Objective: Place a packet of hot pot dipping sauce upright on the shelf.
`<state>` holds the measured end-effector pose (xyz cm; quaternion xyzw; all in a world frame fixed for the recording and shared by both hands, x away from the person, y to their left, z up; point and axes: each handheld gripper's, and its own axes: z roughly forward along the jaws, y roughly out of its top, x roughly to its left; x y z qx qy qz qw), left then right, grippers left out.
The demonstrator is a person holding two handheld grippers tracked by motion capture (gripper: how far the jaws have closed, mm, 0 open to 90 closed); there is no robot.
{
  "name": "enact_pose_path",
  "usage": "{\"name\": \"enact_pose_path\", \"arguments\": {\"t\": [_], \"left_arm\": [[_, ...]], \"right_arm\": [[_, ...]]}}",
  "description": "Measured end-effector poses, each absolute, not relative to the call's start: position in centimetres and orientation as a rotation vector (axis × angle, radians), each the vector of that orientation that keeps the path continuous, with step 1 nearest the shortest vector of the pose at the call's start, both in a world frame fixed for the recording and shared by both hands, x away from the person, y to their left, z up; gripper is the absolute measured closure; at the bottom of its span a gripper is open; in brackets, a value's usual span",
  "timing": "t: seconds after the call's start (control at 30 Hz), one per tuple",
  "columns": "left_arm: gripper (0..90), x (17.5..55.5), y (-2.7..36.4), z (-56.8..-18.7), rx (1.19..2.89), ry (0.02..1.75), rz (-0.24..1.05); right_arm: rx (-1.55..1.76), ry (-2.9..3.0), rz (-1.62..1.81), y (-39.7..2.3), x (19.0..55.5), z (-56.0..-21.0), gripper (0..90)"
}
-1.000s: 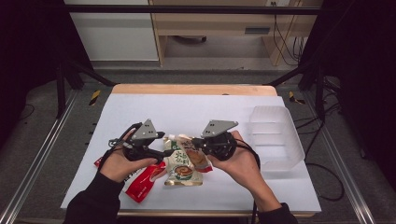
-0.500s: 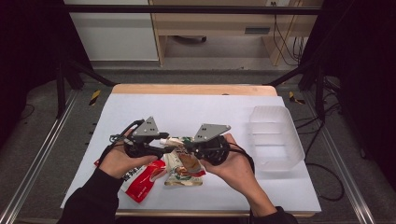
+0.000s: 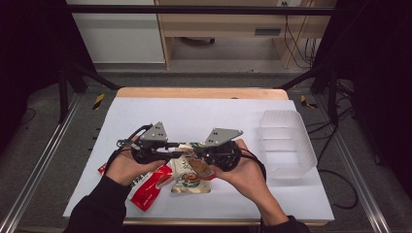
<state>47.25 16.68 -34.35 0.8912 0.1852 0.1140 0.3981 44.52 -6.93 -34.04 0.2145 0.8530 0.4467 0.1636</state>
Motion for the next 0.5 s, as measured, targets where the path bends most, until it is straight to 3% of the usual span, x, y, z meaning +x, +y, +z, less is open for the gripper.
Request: {"name": "enact_pose_path", "arguments": {"t": [0.5], "left_arm": [[73.0,47.3,14.5,-31.4,2.353,0.375,0.307]], "right_arm": [[0.629,2.426,1.241,-8.4,44.5,-33.8,89.1]]}}
